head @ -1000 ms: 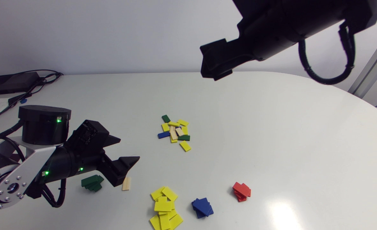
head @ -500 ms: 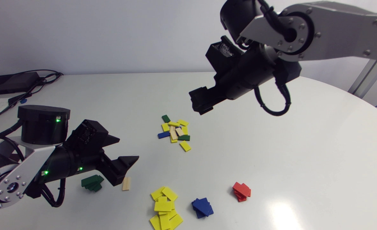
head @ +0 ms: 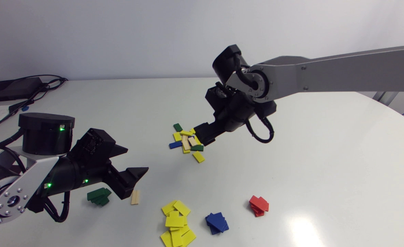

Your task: Take domino bricks one by one from the mixed stack on the table and place each onto the existing stack of the same color.

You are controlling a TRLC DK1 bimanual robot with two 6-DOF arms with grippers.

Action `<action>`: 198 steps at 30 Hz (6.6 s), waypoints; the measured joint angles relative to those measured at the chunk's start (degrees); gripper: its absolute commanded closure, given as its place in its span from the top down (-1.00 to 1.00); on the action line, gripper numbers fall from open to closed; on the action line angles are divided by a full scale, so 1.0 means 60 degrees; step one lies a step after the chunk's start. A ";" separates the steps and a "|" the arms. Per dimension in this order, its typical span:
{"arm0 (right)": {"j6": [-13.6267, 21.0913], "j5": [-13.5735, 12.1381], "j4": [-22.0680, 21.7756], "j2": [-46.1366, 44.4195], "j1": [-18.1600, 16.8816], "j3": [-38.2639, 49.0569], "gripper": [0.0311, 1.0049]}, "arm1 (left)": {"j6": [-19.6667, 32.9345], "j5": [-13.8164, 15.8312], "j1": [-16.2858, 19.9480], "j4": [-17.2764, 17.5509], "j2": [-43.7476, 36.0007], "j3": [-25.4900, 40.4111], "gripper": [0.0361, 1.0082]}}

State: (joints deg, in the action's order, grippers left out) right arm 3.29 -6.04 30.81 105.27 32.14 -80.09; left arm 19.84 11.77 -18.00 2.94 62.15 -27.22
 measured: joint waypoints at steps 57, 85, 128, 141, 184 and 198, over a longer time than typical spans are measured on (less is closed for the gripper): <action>0.0353 -0.0222 0.1854 0.3861 0.0342 -0.3206 0.82 | 0.0000 0.0080 0.0197 0.0149 0.0000 0.0000 0.97; 0.0386 -0.0219 0.2572 0.4255 0.0404 -0.3727 0.03 | 0.0000 0.0084 0.0251 0.0153 0.0000 0.0000 0.97; 0.0758 0.0568 0.1122 0.0656 0.1253 -0.0379 -0.80 | 0.0000 0.0222 0.0251 0.0211 0.0000 0.0000 0.97; 0.1177 0.0219 0.0561 -0.0849 0.2841 0.2197 -0.80 | 0.0000 0.0222 0.0251 0.0175 0.0036 0.0000 0.97; 0.1253 -0.0437 0.0561 -0.0131 0.4528 0.1883 -0.80 | 0.0000 0.0222 0.0186 0.0171 0.0036 0.0000 0.97; 0.1322 -0.0433 0.0586 -0.0106 0.4521 0.1756 -0.65 | 0.0000 0.0222 0.0168 0.0171 0.0036 0.0000 0.97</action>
State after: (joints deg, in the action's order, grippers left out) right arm 11.22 -8.64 34.33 104.64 59.27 -69.56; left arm 19.84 13.10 -16.99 3.97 62.37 -27.22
